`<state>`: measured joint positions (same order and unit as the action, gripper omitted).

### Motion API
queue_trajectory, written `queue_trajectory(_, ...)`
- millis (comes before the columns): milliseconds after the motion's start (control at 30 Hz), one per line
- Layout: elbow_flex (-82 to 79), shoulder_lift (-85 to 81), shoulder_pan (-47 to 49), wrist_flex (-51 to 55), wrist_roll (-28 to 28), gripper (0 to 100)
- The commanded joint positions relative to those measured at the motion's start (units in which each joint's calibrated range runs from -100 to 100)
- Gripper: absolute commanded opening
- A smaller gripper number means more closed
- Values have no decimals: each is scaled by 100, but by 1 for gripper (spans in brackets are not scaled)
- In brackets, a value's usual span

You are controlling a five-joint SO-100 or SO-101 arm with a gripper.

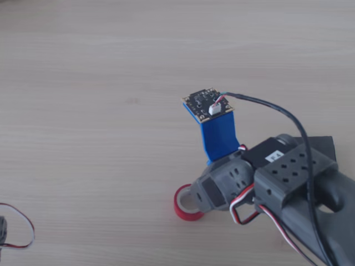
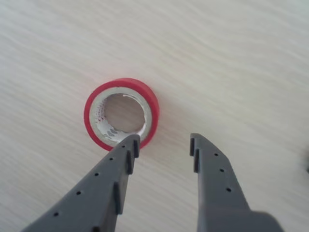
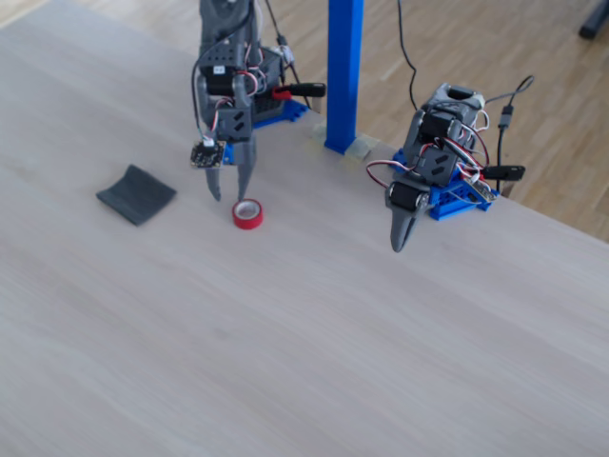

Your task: Grab the red tape and move it to the grey mat

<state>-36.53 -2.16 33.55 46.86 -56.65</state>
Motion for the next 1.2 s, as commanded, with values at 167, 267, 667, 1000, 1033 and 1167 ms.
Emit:
queue_trajectory(167, 277, 370, 161, -360, -23, 17)
queue_trajectory(267, 449, 486, 152, -360, -28, 17)
queue_trajectory(667, 1298, 1549, -37, -360, 19, 16)
queue_trajectory(1000, 1416, 1466, -10, -352, -28, 1)
queue_trajectory(1033, 1407, 1383, -1, -335, -28, 2)
queue_trajectory(1167, 1253, 926, 8, -318, -34, 2)
